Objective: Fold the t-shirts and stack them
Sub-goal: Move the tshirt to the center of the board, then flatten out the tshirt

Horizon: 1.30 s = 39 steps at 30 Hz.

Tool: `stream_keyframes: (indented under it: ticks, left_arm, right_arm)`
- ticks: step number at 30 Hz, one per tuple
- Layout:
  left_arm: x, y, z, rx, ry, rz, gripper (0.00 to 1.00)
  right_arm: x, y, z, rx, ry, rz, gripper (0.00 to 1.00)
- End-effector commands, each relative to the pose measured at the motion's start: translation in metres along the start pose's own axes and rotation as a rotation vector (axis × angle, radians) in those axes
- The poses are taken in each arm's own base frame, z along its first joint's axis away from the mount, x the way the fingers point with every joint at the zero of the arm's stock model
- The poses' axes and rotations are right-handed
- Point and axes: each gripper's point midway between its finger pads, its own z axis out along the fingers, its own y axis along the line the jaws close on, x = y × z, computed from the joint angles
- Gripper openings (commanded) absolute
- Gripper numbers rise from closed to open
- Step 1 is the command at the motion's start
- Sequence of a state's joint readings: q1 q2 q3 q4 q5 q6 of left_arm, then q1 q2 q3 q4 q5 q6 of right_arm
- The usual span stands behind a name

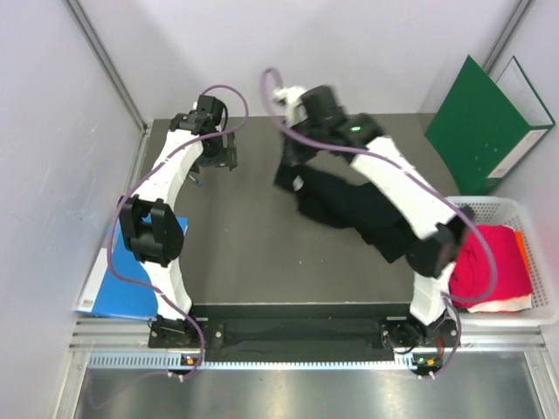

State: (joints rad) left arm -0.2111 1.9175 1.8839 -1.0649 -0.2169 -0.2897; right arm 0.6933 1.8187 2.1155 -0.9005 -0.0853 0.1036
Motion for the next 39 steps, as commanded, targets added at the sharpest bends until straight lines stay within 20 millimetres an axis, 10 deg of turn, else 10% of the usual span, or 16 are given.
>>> stream_keyframes:
  ticks: [1,4,10,20,29,33,37,39]
  left_arm:
    - [-0.005,0.001,-0.018,0.021,-0.063,-0.050,0.98]
    - [0.001,0.001,-0.019,0.024,-0.054,-0.050,0.98]
    - [0.016,-0.043,-0.027,0.249,-0.057,-0.037,0.98]
    - [0.085,-0.118,0.011,0.351,0.135,0.072,0.98]
    - [0.113,-0.134,0.051,0.307,0.225,0.146,0.91]
    - [0.119,-0.134,0.062,0.289,0.236,0.164,0.72]
    - [0.112,-0.131,0.062,0.256,0.223,0.160,0.00]
    - [0.092,-0.127,0.050,0.229,0.166,0.149,0.00]
  right_arm:
    - [-0.020,0.097,-0.010,-0.356,-0.042,-0.054,0.53]
    - [-0.032,0.095,-0.018,-0.343,-0.126,-0.008,0.99]
    - [-0.022,0.015,-0.037,-0.125,-0.187,0.112,1.00]
    - [0.120,-0.119,-0.030,0.296,0.223,0.280,1.00]
    - [0.166,-0.159,-0.038,0.357,0.263,0.412,1.00]
    - [0.164,-0.166,-0.043,0.365,0.252,0.410,1.00]
    - [0.169,-0.171,-0.047,0.376,0.260,0.412,1.00]
    - [0.178,-0.175,-0.048,0.399,0.278,0.430,1.00]
